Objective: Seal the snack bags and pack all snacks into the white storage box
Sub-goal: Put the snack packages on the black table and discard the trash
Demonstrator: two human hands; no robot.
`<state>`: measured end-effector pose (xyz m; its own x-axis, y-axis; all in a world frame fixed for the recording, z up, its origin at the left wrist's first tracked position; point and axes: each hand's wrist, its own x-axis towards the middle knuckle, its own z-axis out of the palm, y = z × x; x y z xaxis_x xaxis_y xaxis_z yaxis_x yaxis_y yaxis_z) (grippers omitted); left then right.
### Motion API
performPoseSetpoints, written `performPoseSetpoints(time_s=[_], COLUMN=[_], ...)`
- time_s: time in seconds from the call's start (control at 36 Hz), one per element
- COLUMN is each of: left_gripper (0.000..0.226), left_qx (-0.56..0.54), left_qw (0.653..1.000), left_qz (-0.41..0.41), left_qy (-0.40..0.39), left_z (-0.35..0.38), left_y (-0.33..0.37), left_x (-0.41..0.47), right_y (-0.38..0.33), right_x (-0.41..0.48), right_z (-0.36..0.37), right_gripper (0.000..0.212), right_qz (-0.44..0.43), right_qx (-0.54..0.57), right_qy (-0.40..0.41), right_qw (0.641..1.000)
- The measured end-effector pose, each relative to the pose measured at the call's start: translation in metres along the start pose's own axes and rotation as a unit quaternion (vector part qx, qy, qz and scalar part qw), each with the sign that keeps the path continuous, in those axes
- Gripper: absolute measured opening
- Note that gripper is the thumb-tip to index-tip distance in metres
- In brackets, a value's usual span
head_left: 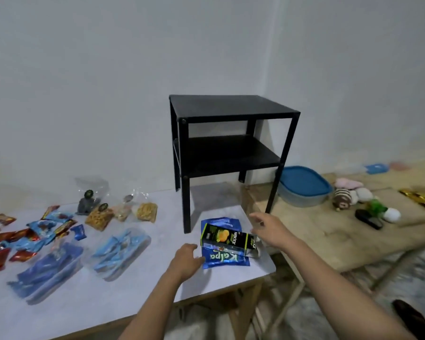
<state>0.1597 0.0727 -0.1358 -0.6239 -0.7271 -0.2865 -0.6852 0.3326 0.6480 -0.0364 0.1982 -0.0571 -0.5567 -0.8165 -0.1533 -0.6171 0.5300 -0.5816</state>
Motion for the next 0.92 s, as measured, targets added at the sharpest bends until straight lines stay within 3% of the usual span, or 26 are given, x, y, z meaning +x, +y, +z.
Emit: performPoseSetpoints(time_s=[0.17, 0.47, 0.58, 0.78, 0.92], left_gripper=[0.058, 0.039, 0.058, 0.049, 0.051], left_qx=[0.012, -0.015, -0.003, 0.053, 0.025], left_qw=[0.999, 0.999, 1.0, 0.995, 0.989], left_qz=[-0.015, 0.039, -0.006, -0.017, -0.061], left_qy=[-0.03, 0.015, 0.017, 0.085, 0.132], left_z=[0.039, 0.089, 0.109, 0.132, 0.137], left_y=[-0.034, -0.055, -0.056, -0.043, -0.029], left_x=[0.041, 0.077, 0.091, 0.098, 0.1], right_y=[0.036, 0.066, 0.089, 0.106, 0.118], right_x=[0.047, 0.106, 0.114, 0.122, 0.123], right_z=[0.053, 0.097, 0.112, 0.117, 0.112], right_gripper=[0.049, 0.079, 0.078, 0.072, 0.069], right_qz=[0.031, -0.049, -0.106, -0.119, -0.084], right_qx=[-0.023, -0.143, -0.225, -0.201, -0.148], right_qy=[-0.05, -0.14, -0.101, -0.059, -0.029], right_qw=[0.998, 0.978, 0.963, 0.97, 0.985])
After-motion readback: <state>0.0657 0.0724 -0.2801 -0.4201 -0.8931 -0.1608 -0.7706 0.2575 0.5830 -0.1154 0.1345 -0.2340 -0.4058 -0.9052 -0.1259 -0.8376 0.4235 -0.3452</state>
